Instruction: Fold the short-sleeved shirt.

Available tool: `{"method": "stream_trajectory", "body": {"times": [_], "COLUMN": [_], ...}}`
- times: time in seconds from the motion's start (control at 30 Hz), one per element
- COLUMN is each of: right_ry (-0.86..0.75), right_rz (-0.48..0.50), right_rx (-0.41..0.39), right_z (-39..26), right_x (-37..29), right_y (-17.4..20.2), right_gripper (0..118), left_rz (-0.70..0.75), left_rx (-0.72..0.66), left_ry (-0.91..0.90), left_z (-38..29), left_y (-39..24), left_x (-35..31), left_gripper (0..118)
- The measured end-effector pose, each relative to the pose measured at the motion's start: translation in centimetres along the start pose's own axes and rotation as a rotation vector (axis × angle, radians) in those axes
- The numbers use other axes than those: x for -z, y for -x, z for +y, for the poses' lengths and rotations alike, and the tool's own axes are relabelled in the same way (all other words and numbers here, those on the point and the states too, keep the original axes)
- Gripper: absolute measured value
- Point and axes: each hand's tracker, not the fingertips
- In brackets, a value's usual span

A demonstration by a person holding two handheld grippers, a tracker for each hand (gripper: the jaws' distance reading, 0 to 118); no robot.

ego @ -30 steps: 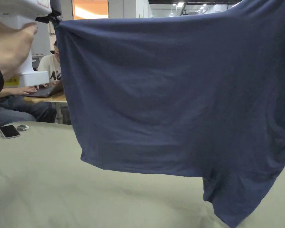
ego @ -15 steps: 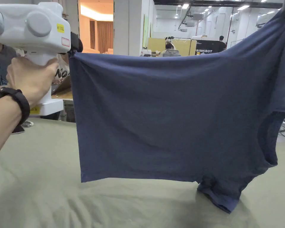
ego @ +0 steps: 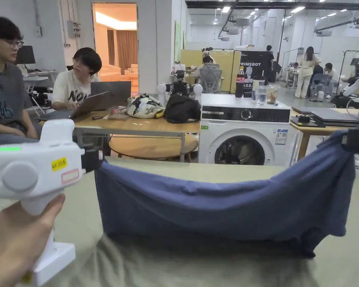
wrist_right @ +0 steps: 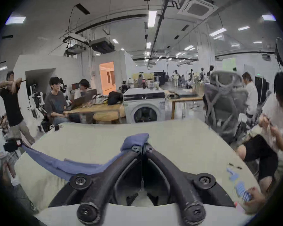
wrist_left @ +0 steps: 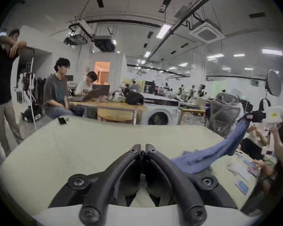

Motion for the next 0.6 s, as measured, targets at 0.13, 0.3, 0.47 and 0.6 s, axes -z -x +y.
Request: {"method": "stream_trajectory", "body": {"times": [0.13,0.3,0.47,0.6], "right_ry": [0.052,0.268,0.445,0.459], "right_rz": [-0.001,-0.055,-0.04,-0.068], "right_rx": [0.037,0.005,0.023,0.003], "right_z": [-9.4,-21.3,-30.6,-34.0], "right_x": [-6.6,-12.6,-15.2,-15.5], "right_y": [-1.4,-2.4,-3.1,-3.2], "right_gripper": [0,0,0,16], "left_rz": [-0.023,0.033,0.047,0.057], "left_rx": [-0.085,-0.132,-0.206,-0.215], "left_ry": [0.074,0.231,0.32,0.39], "left_z": [-7.8,-18.1,-23.9,-26.2], "left_y": [1.2,2.9,4.2,5.0], "left_x": [-5.5,-11.5,-13.5,-12.6], "left_gripper": [0,0,0,0]}}
